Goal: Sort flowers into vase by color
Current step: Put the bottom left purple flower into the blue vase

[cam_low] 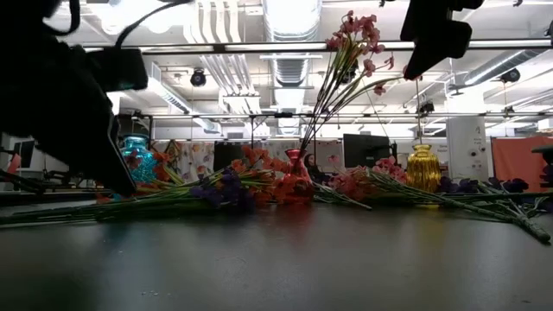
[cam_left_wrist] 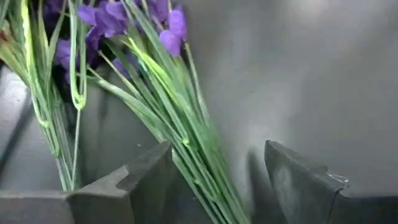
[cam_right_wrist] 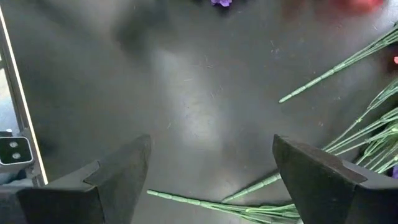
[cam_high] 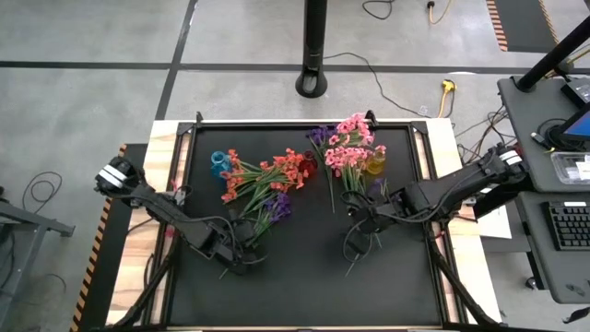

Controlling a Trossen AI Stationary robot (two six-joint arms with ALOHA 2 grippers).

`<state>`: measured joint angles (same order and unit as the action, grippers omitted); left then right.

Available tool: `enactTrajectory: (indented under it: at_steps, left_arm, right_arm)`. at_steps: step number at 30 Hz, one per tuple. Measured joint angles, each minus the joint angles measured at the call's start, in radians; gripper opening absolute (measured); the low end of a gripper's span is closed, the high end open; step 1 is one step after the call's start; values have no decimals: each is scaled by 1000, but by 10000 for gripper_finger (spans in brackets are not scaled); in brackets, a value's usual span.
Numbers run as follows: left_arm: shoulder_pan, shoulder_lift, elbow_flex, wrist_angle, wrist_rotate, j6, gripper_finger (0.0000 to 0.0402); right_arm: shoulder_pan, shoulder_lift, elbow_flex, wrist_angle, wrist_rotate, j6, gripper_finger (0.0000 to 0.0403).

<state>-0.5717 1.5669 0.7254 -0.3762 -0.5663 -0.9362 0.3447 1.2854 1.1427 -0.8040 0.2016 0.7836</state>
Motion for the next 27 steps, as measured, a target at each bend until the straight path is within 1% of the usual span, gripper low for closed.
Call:
enactTrajectory:
  at_steps: [5,9,13,19,20,22,25,27]
  left_arm:
    - [5,76,0,3,-19,-58,236]
    - [4,110,4,15,-30,-99,206]
    - [2,113,4,33,-14,-105,147]
    - [3,83,0,17,11,-102,32]
    - [4,75,0,16,16,-102,18]
    - [3,57,-1,16,44,-98,10]
    - [2,13,-2,14,74,-78,17]
    - [1,-26,-2,14,88,-52,15]
  right_arm:
    - [0,0,0,0,0,-18,327]
    - [0,0,0,1,0,-24,327]
    - [0,0,0,1,8,-26,327]
    - [0,0,0,1,8,-29,327]
    - [0,0,0,1,8,-29,327]
    - [0,0,0,1,8,-29,327]
    - [0,0,0,1,8,-36,327]
    - [0,0,0,0,8,-39,327]
